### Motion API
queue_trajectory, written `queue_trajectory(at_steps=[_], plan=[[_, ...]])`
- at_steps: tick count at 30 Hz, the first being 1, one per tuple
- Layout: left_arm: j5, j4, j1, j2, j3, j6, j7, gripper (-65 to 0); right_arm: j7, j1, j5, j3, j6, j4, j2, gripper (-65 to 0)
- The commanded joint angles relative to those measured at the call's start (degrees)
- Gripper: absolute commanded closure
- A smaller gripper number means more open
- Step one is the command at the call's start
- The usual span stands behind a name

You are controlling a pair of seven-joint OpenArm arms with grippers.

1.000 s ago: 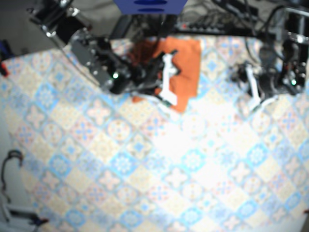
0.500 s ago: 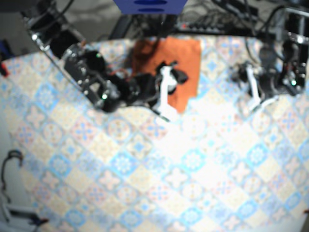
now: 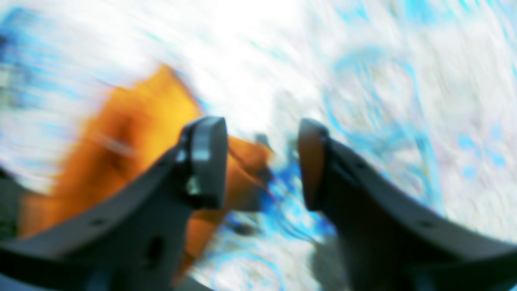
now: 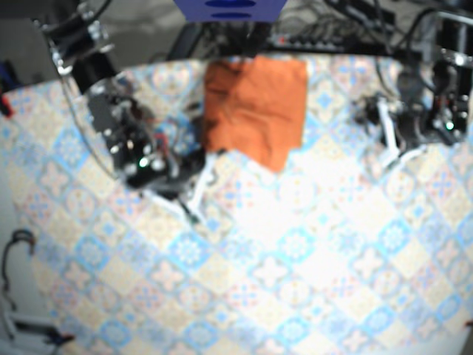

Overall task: Fold the T-shirt properly
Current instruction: 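Open the right gripper and raise it off the shirt, then grasp the folded shirt's edge again with the right gripper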

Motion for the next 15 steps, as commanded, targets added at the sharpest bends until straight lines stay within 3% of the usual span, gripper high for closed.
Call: queue_trajectory(at_steps=[1, 4, 8, 15], plan=[[-0.5, 0.8, -0.4, -1.2, -0.7, -0.1, -0.5, -49.9, 0.1, -0.5, 0.5, -1.2, 0.5, 0.8, -0.5, -20.6], [-0.5, 0.8, -0.4, -1.2, -0.7, -0.1, -0.5, -49.9, 0.1, -3.4, -1.8, -3.9, 0.5, 0.7, -0.5, -15.4], [-0.5, 0.8, -0.5, -1.2, -0.6, -0.1, -0.5, -49.9, -0.1, -6.9, -2.9, -4.8, 0.5, 1.2, -0.5, -15.3], [-0.5, 0.8, -0.6, -1.2, -0.5, 0.0, -0.5, -49.9, -5.9, -10.3, -2.9, -4.8, 0.5, 4.3, -1.2, -15.3]])
